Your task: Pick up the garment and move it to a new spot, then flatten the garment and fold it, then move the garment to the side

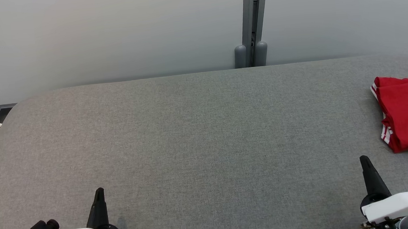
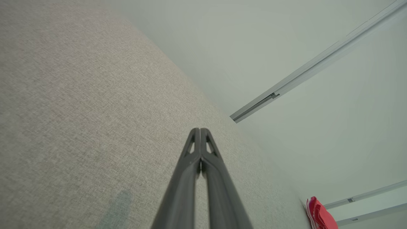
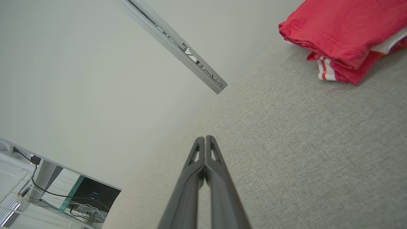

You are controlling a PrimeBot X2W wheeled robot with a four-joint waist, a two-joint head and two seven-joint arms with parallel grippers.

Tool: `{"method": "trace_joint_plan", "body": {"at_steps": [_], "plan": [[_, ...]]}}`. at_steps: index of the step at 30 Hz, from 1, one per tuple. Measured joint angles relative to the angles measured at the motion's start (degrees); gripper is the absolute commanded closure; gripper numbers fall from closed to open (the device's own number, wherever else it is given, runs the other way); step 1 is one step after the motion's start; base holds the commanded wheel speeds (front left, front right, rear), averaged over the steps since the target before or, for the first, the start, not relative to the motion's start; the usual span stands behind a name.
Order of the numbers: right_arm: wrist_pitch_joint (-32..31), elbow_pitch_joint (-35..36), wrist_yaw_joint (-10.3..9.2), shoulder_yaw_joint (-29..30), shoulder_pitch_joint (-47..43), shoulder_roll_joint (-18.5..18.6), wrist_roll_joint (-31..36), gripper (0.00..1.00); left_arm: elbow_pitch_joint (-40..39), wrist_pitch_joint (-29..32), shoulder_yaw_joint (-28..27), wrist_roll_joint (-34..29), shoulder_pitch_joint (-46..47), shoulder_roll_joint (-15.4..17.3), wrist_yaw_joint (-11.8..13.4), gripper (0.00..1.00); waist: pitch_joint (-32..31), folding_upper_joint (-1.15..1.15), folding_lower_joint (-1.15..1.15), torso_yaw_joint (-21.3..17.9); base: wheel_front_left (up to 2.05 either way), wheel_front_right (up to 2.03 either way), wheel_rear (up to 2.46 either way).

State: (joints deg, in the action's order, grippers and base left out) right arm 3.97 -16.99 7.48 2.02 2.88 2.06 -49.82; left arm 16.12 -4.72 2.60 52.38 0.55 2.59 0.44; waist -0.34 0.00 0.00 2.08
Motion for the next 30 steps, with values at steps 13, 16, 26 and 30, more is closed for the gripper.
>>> {"method": "trace_joint_plan", "body": {"at_steps": [13,16,26,30], "plan": [[-2.3,0.7,0.0,1.1,0.5,0.1,-9.4,1.0,-0.4,2.5,-2.0,8.8,1.1,0.0,-1.7,1.0,0.1,0.0,0.0,-0.3,0.0,0.0,0.0],[-2.9,0.8,0.0,1.2,0.7,0.2,-11.3,1.0,-0.5,3.0,-2.4,10.5,1.3,0.0,-2.0,1.0,0.1,0.0,0.0,-0.4,0.0,0.0,0.0],[-4.2,1.2,-0.01,1.8,1.3,0.2,-17.1,1.0,-0.8,4.5,-3.7,16.0,2.2,0.0,-3.2,1.0,0.2,0.0,0.0,-0.7,0.0,0.0,0.0],[-4.7,1.3,-0.01,2.0,1.3,0.2,-19.2,1.0,-0.9,5.2,-4.2,18.1,2.3,0.0,-3.5,1.0,0.2,0.0,0.0,-0.8,0.0,0.0,0.0]]}}
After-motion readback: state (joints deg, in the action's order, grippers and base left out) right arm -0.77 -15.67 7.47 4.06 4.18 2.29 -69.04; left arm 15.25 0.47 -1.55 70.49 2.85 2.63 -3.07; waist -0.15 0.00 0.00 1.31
